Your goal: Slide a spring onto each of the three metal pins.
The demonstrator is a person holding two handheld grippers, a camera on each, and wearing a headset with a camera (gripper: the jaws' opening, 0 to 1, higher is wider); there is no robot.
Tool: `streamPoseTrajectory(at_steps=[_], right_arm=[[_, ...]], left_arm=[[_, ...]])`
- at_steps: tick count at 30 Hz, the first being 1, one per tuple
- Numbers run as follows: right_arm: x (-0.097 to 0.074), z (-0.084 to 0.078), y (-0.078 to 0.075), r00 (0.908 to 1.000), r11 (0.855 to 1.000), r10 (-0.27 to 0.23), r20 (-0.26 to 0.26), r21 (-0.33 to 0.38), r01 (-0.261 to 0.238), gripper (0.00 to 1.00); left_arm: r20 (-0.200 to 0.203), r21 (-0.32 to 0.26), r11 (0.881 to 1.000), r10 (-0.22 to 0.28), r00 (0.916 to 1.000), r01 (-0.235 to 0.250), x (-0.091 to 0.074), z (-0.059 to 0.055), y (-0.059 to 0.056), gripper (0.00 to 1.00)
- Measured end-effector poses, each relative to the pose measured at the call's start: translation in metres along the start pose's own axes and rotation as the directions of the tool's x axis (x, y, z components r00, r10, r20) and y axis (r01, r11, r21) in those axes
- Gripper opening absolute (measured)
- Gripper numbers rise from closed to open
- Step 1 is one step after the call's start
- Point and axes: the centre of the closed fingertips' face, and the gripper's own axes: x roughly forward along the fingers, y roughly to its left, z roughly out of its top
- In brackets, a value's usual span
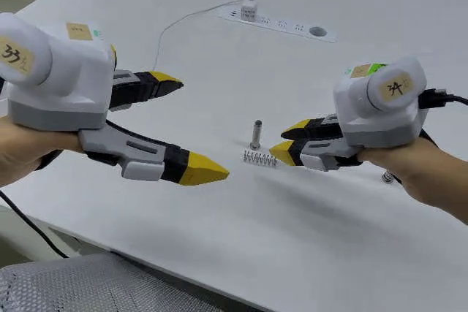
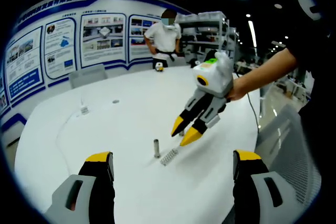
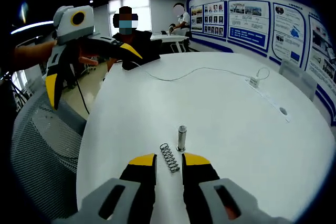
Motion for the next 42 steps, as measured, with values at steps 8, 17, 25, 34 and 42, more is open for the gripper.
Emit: streamPoseTrajectory(at_steps=[8,17,25,34,42], right_arm=[[0.023,-0.018,0.0,0.9957,0.997,-0.002,-0.092,-0.075,-0.005,0.19],[0.035,-0.032,-0.008,0.9903,0.999,-0.004,-0.139,-0.047,-0.002,0.19],[0.036,-0.037,-0.006,0.9885,1.0,0.018,-0.15,-0.021,-0.021,0.17],[0.03,-0.033,0.004,0.9879,0.998,0.036,-0.151,-0.035,-0.042,0.12],[0.025,-0.031,0.012,0.9871,0.998,0.059,-0.149,-0.018,-0.062,0.11]], left_arm=[[-0.013,0.006,1.0,0.01,0.9999,-0.01,-0.004,-0.004,0.003,0.96],[0.012,-0.025,1.0,0.016,0.9998,-0.016,-0.007,-0.003,0.006,0.94],[0.001,-0.023,1.0,-0.006,1.0,0.006,-0.003,-0.007,0.001,0.92],[-0.002,-0.02,1.0,-0.012,0.9999,0.012,-0.004,-0.009,-0.001,0.89],[-0.012,-0.01,1.0,-0.015,0.9998,0.014,-0.001,-0.012,-0.004,0.88]])
